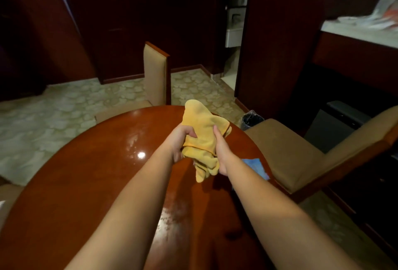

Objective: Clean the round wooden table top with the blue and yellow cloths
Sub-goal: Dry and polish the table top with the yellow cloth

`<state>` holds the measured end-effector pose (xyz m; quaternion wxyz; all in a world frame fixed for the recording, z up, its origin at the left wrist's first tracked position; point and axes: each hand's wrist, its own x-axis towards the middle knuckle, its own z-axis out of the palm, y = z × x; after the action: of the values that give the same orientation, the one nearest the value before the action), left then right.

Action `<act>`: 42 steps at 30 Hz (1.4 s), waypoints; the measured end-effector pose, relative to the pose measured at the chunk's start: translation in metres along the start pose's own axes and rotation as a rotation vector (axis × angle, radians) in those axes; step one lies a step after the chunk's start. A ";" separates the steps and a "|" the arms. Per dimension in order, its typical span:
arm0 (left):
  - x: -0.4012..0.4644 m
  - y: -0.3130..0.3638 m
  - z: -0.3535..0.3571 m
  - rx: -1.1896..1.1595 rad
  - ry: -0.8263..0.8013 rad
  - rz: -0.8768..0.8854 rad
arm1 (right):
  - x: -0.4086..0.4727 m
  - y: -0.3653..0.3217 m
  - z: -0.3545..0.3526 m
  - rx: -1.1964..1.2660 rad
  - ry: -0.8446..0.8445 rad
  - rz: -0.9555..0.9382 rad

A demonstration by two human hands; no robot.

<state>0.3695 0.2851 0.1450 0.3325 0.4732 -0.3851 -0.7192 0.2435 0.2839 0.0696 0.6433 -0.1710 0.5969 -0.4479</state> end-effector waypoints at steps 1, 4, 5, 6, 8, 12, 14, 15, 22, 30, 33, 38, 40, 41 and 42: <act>-0.010 0.000 -0.009 -0.015 -0.004 0.013 | -0.017 0.003 0.011 0.016 -0.039 -0.004; -0.035 -0.003 -0.043 -0.018 -0.057 0.046 | -0.052 0.015 0.032 0.016 -0.126 -0.025; -0.044 -0.005 -0.054 -0.015 -0.087 0.045 | -0.058 0.021 0.039 0.027 -0.149 -0.033; -0.053 -0.007 -0.064 -0.015 -0.116 0.041 | -0.065 0.027 0.045 0.034 -0.170 -0.038; -0.073 -0.012 -0.078 -0.033 -0.180 0.036 | -0.075 0.040 0.057 0.052 -0.187 -0.029; -0.102 -0.021 -0.102 -0.067 -0.234 0.011 | -0.095 0.070 0.076 0.085 -0.246 -0.028; -0.114 -0.024 -0.113 -0.088 -0.229 -0.021 | -0.103 0.085 0.080 0.080 -0.256 -0.022; -0.118 -0.027 -0.119 -0.087 -0.203 -0.043 | -0.107 0.091 0.082 0.069 -0.261 -0.030; -0.143 -0.051 -0.148 0.217 0.169 0.024 | -0.123 0.118 0.100 -0.005 -0.099 -0.054; -0.161 -0.082 -0.184 0.662 0.403 0.260 | -0.139 0.143 0.122 -0.368 0.182 -0.256; -0.170 -0.090 -0.195 0.350 0.441 0.130 | -0.142 0.151 0.125 -0.305 0.121 -0.226; -0.191 -0.119 -0.210 0.139 0.486 -0.066 | -0.141 0.176 0.125 -0.192 0.023 -0.042; -0.194 -0.132 -0.215 0.159 0.470 -0.026 | -0.147 0.186 0.127 -0.195 -0.029 0.043; -0.195 -0.138 -0.217 0.226 0.449 0.012 | -0.150 0.190 0.127 -0.256 -0.031 0.052; -0.197 -0.144 -0.219 0.320 0.417 0.047 | -0.150 0.195 0.127 -0.355 -0.006 0.039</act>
<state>0.6238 0.4682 0.0481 0.3422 0.6487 -0.4278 -0.5283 0.4500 0.4659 0.0435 0.6132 -0.2715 0.6679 -0.3226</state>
